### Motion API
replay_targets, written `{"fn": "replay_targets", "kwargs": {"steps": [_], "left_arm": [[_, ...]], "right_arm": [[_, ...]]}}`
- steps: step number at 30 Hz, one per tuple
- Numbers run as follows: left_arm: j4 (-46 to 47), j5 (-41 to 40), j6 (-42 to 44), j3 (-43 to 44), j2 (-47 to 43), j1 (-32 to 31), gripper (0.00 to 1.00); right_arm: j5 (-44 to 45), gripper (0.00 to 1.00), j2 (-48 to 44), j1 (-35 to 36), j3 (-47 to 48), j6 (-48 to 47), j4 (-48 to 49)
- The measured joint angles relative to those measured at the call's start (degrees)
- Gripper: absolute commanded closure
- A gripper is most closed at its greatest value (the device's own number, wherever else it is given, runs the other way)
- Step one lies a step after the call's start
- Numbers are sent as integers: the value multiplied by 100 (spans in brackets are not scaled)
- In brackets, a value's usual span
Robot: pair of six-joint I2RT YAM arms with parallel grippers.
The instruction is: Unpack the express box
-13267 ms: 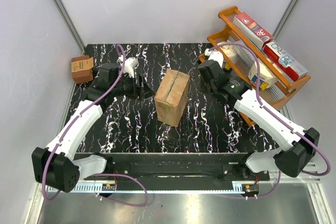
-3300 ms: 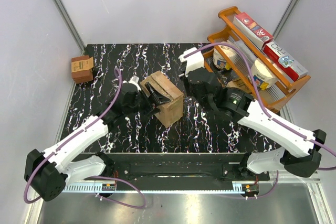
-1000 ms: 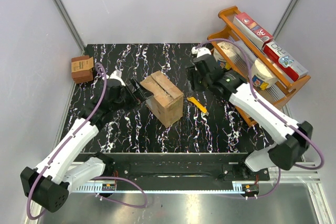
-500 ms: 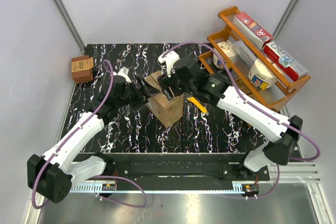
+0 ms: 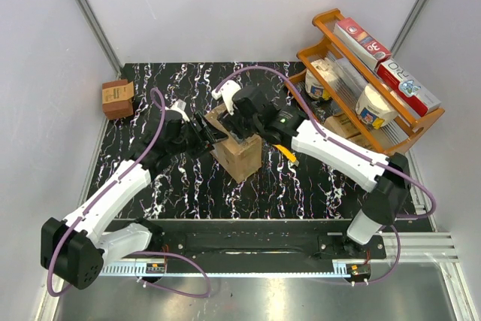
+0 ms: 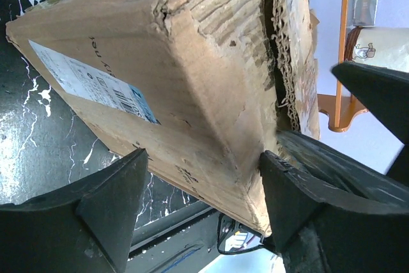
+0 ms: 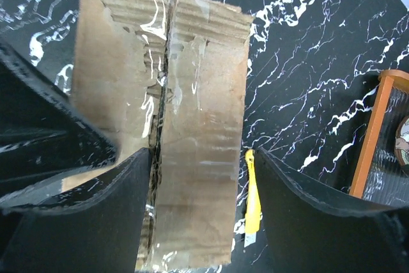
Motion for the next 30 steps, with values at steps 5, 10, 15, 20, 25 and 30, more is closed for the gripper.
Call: {"fn": "replay_targets", "kwargs": {"steps": [5,10,15,20,25,30], "left_arm": [[-92,-35,68,0,-4,0,31],[-37,-70,138,2,-26,0,34],[-11,-149,177,11,-35,2,36],[-96,-229,267,74,-44,2,37],[-201,-238,350,140,-42,4,37],[-361,-264,417,238,-37,4,37]], "right_arm": [[168,29,345,11,22,-192,9],[566,31,564,52,129,-190,-17],[1010,33,581,155,293,-122,-44],[1506,33,463,160,457,-83,-4],[1954,34,326,39,527,-63,-17],[2085,35,328,-46,595,146,-116]]}}
